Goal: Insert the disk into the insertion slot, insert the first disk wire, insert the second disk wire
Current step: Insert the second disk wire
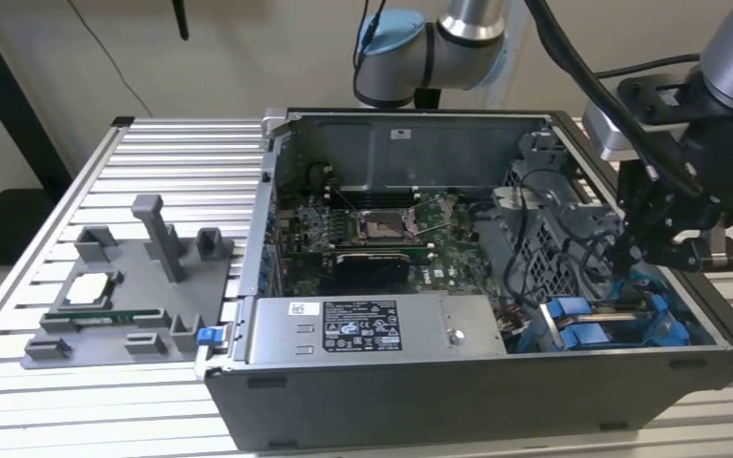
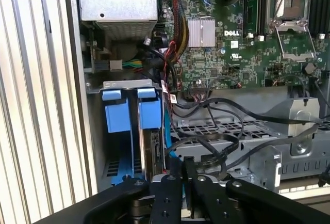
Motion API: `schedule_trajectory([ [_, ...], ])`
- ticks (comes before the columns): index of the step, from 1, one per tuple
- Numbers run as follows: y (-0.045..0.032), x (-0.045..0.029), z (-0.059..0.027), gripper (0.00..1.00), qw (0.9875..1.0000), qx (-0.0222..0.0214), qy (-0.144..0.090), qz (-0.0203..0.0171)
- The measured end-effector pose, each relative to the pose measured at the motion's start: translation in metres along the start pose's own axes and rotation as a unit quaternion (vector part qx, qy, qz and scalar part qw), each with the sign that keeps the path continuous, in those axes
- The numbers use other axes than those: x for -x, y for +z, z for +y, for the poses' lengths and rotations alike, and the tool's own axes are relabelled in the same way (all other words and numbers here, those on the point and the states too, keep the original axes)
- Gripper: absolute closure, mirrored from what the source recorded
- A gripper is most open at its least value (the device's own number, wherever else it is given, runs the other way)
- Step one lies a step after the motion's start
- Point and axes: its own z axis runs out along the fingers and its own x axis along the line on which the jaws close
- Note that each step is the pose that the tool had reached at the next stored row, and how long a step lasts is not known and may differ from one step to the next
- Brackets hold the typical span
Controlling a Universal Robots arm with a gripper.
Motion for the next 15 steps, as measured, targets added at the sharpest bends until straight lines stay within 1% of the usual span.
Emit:
schedule_trajectory([
  [1, 0.0004, -0.0004, 0.0000, 1.00, 1.0000, 0.0016, 0.000, 0.0004],
  [3, 0.0008, -0.0013, 0.0000, 1.00, 1.0000, 0.0064, 0.001, 0.0018],
  [4, 0.0007, -0.0013, 0.0000, 1.00, 1.0000, 0.0078, 0.001, 0.0024],
  [8, 0.0008, -0.0014, -0.0001, 1.00, 1.0000, 0.0083, 0.001, 0.0030],
  [9, 0.0009, -0.0014, -0.0001, 0.00, 1.0000, 0.0082, 0.001, 0.0032],
  [12, 0.0019, -0.0015, 0.0000, 0.00, 1.0000, 0.0081, 0.001, 0.0047],
  [15, 0.0053, -0.0021, 0.0004, 0.00, 0.9999, 0.0080, 0.001, 0.0069],
])
